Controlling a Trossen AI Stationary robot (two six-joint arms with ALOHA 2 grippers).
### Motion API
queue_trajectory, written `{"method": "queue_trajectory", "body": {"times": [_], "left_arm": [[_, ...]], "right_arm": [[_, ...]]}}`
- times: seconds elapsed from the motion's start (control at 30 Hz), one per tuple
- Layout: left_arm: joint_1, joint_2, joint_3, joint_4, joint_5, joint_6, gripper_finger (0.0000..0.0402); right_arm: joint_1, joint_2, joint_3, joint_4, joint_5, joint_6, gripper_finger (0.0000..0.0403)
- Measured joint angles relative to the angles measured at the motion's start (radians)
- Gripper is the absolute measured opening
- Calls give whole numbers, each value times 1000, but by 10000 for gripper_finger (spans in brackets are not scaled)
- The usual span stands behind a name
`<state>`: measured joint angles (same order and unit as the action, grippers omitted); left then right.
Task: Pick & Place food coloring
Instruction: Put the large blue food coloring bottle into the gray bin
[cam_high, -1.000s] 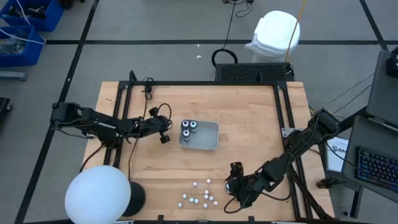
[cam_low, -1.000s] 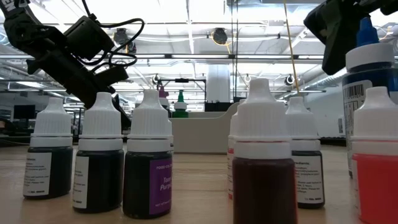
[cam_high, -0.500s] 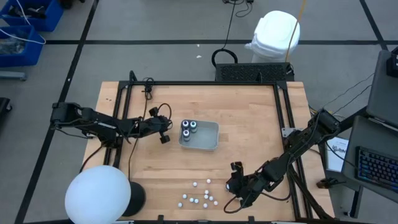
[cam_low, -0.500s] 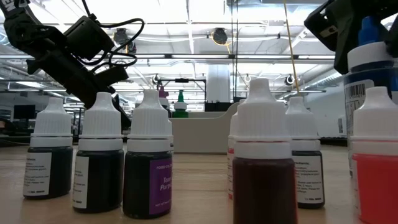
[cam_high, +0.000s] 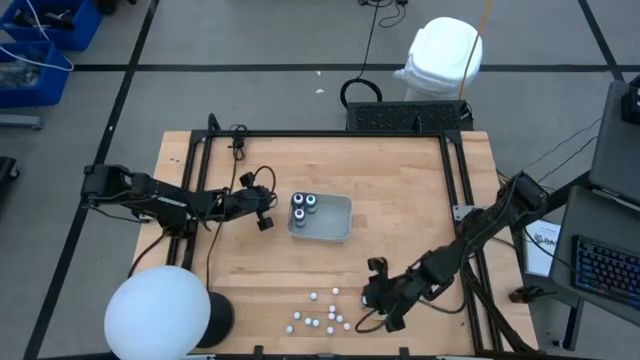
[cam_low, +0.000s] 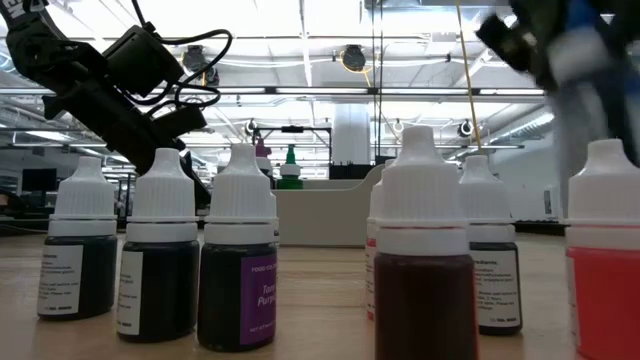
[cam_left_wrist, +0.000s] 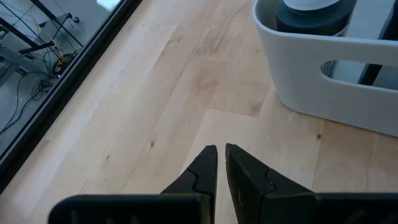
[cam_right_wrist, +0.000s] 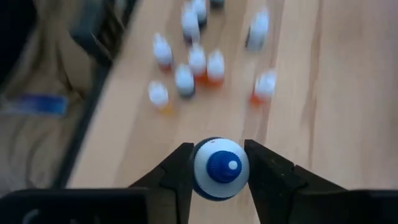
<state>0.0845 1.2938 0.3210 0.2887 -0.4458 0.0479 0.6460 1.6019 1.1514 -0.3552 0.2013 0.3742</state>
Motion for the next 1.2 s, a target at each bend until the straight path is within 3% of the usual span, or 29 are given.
{"method": "queue_trajectory", "body": {"times": [0.37, 0.73, 1.2], "left_arm": [[0, 0, 0, 2, 0, 0, 42], [0, 0, 0, 1, 0, 9, 42], [0, 0, 0, -1, 0, 52, 42]], "right_arm": [[-213, -37, 285, -35, -20, -273, 115], [-543, 30, 284, -69, -99, -325, 114], [-632, 227, 284, 36, -103, -361, 112]]}}
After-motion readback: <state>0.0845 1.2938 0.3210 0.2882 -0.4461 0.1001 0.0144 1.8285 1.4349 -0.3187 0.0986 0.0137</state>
